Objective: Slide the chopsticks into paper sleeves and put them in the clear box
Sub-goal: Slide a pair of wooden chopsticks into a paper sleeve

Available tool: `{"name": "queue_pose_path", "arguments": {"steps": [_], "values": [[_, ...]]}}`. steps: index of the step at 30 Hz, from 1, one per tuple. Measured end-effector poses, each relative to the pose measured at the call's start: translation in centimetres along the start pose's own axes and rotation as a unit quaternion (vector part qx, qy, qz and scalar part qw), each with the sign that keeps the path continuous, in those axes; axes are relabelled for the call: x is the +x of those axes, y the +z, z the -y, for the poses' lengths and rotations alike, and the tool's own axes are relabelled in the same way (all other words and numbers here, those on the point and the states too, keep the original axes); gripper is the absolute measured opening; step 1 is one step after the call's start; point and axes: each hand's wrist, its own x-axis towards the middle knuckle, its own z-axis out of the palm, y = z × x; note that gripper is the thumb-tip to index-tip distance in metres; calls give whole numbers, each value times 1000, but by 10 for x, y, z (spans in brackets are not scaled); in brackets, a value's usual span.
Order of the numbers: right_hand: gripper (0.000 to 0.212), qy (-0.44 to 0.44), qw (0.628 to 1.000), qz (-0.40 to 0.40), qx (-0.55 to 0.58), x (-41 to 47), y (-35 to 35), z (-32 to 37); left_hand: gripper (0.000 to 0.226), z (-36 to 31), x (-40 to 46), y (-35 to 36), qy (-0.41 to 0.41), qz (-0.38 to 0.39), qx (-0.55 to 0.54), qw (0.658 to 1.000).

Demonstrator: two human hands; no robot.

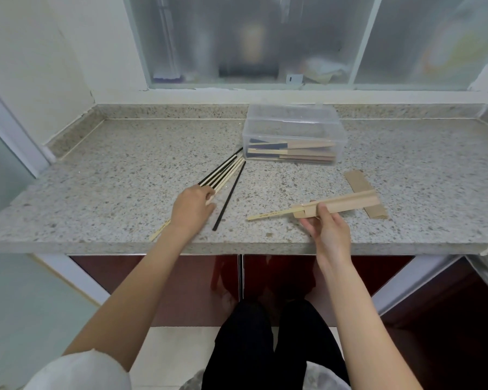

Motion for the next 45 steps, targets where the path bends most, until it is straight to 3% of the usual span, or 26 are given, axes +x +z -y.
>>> {"name": "queue_pose_path", "arguments": {"steps": [7,17,19,22,25,28,33,40,45], "values": [[18,3,1000,-7,5,0,1,-3,22,-13,16,-2,-30,104,130,986],[19,8,1000,-5,-6,-1,3,-6,19,-10,-5,1,-42,82,141,986],[21,11,1000,-3,2,-2,2,-5,16,-11,-13,-6,-49,53,106,992],[25,13,999,9,35,-3,2,-2,14,-20,-24,-24,-33,12,-64,997],[24,11,995,21,93,-4,1,5,13,-37,-32,-35,6,44,-218,975],[21,7,991,18,135,-5,-4,12,14,-43,-38,-30,22,89,-292,952],[17,-18,985,-3,172,-7,-22,21,8,-45,-40,-15,86,138,-277,947],[35,-48,984,-44,165,-5,-48,25,8,-52,-43,-1,105,127,-238,957],[26,-65,990,-40,115,-4,-50,27,10,-59,-46,-4,118,99,-215,964]]}}
